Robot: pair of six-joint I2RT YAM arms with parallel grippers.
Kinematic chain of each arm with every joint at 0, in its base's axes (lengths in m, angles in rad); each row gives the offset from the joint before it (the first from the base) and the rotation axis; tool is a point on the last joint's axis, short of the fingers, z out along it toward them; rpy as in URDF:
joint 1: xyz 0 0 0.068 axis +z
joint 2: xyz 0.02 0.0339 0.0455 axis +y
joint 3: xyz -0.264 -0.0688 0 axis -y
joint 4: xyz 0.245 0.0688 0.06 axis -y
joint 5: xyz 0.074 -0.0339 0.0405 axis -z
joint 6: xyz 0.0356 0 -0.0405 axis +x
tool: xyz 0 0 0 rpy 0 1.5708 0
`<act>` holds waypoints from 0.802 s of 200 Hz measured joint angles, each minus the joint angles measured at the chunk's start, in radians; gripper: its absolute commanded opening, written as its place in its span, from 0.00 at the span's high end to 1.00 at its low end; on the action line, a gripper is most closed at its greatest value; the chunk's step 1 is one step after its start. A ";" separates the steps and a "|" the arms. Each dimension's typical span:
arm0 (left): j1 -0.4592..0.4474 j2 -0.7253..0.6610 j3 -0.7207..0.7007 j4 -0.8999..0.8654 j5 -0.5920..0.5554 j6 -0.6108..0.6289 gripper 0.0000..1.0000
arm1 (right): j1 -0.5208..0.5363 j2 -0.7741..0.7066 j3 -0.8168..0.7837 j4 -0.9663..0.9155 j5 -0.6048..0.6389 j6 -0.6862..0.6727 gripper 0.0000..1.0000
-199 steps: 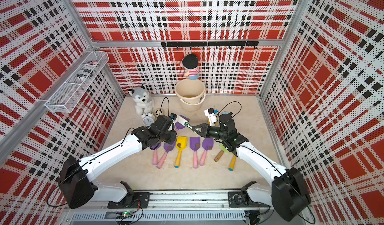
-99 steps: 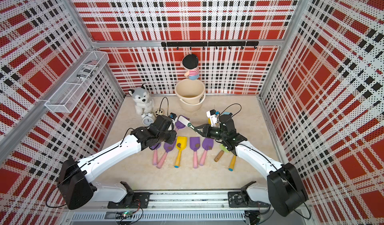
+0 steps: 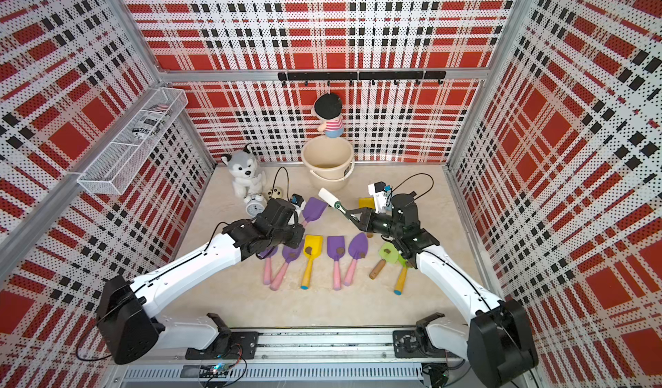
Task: Brush the soil off the hand trowel and place it into the bucket
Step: Brush off the soil from the hand trowel.
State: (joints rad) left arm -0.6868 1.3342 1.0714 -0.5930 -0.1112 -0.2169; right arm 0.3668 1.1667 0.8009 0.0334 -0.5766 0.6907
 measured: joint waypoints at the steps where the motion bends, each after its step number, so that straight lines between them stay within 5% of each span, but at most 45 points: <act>1: 0.003 -0.003 0.000 -0.001 0.005 -0.001 1.00 | 0.000 -0.002 0.003 -0.006 0.005 -0.015 1.00; 62: 0.086 -0.048 0.218 -0.159 0.094 -0.034 1.00 | 0.037 -0.062 0.030 -0.064 0.446 -0.684 1.00; 115: 0.083 -0.039 0.340 -0.294 0.117 -0.070 1.00 | 0.293 -0.053 -0.014 -0.058 0.629 -1.276 1.00; 160: 0.076 0.000 0.341 -0.365 0.131 -0.073 1.00 | 0.489 -0.053 -0.071 -0.020 0.735 -1.595 1.00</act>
State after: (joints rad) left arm -0.6106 1.3346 1.4128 -0.9577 0.0200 -0.2901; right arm 0.8562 1.1137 0.7300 0.0135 0.1585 -0.9043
